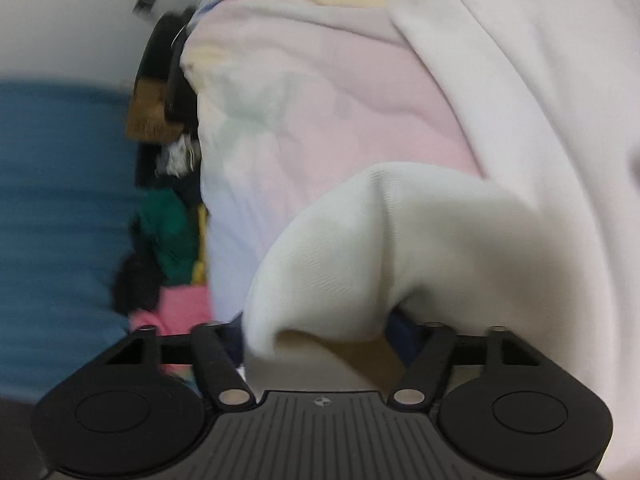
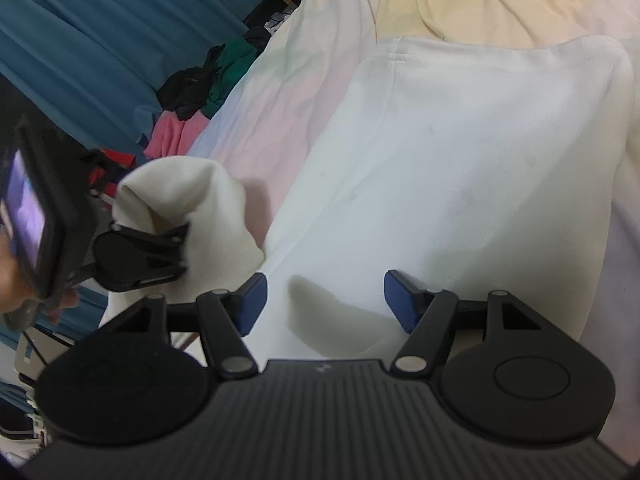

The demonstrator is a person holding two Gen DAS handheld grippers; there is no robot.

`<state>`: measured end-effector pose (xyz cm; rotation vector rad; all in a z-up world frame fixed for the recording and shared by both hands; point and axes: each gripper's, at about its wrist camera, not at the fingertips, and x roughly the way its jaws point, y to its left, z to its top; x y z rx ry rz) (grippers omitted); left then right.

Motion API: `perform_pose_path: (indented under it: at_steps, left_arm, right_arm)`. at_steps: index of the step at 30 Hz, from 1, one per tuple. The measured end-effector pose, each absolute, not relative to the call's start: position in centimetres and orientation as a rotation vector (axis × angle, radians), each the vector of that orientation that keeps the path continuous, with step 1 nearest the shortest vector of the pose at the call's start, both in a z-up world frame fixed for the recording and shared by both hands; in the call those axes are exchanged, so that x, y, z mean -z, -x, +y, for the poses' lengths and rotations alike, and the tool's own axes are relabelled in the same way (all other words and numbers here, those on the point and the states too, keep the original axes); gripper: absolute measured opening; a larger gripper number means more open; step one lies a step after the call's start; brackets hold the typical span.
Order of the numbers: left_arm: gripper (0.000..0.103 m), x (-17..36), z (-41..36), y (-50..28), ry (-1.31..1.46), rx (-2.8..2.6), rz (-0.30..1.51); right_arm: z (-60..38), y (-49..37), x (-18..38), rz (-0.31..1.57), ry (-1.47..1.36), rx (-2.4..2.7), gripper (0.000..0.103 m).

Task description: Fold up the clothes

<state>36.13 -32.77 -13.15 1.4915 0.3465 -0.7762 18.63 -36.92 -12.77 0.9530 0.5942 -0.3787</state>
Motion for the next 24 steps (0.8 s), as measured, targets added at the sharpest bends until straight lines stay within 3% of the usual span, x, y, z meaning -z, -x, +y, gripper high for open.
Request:
perform_pose_path:
  at_steps: [1, 3, 8, 12, 17, 19, 21, 24]
  left_arm:
    - [0.037, 13.2, -33.3, -36.4, -1.451, 0.772, 0.382]
    - [0.021, 12.6, -33.6, -36.6, -1.348, 0.753, 0.420]
    - [0.015, 7.2, -31.9, -38.4, -0.953, 0.621, 0.407]
    - [0.014, 6.2, -30.1, -37.8, -0.744, 0.565, 0.338]
    - [0.035, 5.0, -27.7, -37.0, -0.483, 0.491, 0.251]
    - [0.058, 6.7, -27.4, -36.1, -0.471, 0.513, 0.292]
    - [0.068, 9.4, -27.2, -34.9, -0.496, 0.556, 0.366]
    - [0.074, 11.8, -25.5, -33.0, -0.461, 0.567, 0.454]
  right_arm:
    - [-36.9, -18.6, 12.7, 0.592, -0.953, 0.381, 0.066]
    - [-36.9, -18.5, 12.7, 0.592, -0.946, 0.379, 0.066]
    - [-36.9, -18.4, 12.5, 0.582, -0.931, 0.392, 0.066]
    - [-36.5, -18.4, 12.3, 0.577, -0.914, 0.399, 0.068]
    - [-36.6, -18.4, 11.9, 0.559, -0.902, 0.402, 0.068]
    - [-36.7, -18.3, 11.9, 0.551, -0.898, 0.406, 0.068]
    - [-36.9, -18.2, 11.7, 0.537, -0.890, 0.416, 0.068]
    - [-37.2, -18.1, 11.5, 0.520, -0.887, 0.419, 0.068]
